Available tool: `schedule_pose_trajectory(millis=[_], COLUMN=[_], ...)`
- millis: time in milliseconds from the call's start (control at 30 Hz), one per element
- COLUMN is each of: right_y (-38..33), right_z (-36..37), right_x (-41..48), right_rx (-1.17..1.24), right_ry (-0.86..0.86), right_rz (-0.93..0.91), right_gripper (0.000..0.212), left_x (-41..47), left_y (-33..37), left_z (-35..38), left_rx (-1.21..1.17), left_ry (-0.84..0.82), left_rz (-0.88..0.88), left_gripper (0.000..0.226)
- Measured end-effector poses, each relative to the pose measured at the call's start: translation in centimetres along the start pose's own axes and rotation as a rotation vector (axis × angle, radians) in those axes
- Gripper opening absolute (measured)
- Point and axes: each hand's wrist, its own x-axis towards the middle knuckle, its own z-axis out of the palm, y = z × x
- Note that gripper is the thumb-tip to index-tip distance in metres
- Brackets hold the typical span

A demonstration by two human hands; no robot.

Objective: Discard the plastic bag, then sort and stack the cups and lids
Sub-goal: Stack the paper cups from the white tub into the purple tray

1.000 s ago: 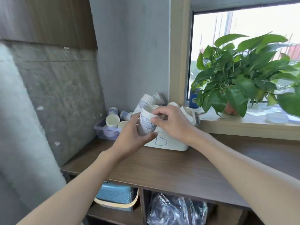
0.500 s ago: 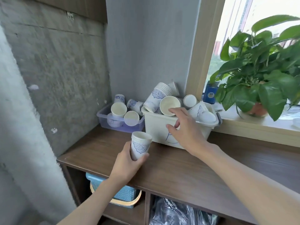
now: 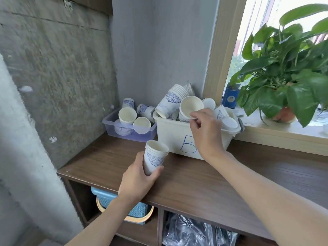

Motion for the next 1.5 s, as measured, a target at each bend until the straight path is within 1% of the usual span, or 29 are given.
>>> schedule_pose_trajectory(millis=[133,267,333,467,667,833,900,1033,1167,1300,1367,1433,1500], right_y=[-0.4,-1.3,-2.0,-3.1,-3.3,-3.7,-3.8,-3.5,-2.8,-2.4,-2.4,-2.6,-2.8], right_z=[-1.2,-2.3,-2.7,-3.0,-1.6,-0.9,-0.5,0.5,1.1,1.8,1.8,1.6,1.3], right_x=[-0.4,-1.0,-1.3,-2.3,-4.2,-4.2,-4.2,-4.9,-5.5,-6.0,-6.0,-5.7,-4.9], right_rx=[0.047,0.088,0.151,0.265,0.287,0.289,0.291,0.245,0.201,0.222,0.244,0.254,0.244], right_ry=[0.087,0.080,0.064,-0.022,-0.213,-0.209,-0.236,-0.355,-0.346,-0.419,-0.442,-0.450,-0.406], right_rz=[-0.007,-0.003,0.013,0.045,0.078,0.086,0.088,0.085,0.095,0.141,0.154,0.125,0.121], right_gripper=[0.012,0.007,0.007,0.008,0.007,0.010,0.007,0.005,0.004,0.017,0.018,0.013,0.007], left_x=[0.0,-0.1,-0.2,-0.3,-0.3,-0.3,-0.2,-0.2,-0.3,-0.3,-0.3,-0.3,-0.3], left_y=[0.0,0.2,0.2,0.2,0.2,0.3,0.3,0.2,0.2,0.2,0.1,0.1,0.0], left_z=[-0.1,-0.1,-0.1,-0.2,-0.3,-0.4,-0.4,-0.3,-0.4,-0.4,-0.4,-0.4,-0.4], left_rx=[-0.001,-0.001,0.002,-0.010,-0.012,0.007,0.000,-0.011,-0.023,-0.013,-0.014,-0.025,-0.039], left_ry=[-0.002,-0.002,-0.001,-0.005,-0.009,-0.016,-0.012,0.002,0.008,0.005,0.000,0.003,0.009], left_rz=[-0.002,0.001,0.008,0.015,0.037,0.075,0.078,0.081,0.083,0.098,0.102,0.095,0.082], left_gripper=[0.053,0.054,0.053,0.053,0.050,0.051,0.051,0.052,0.052,0.052,0.052,0.052,0.054])
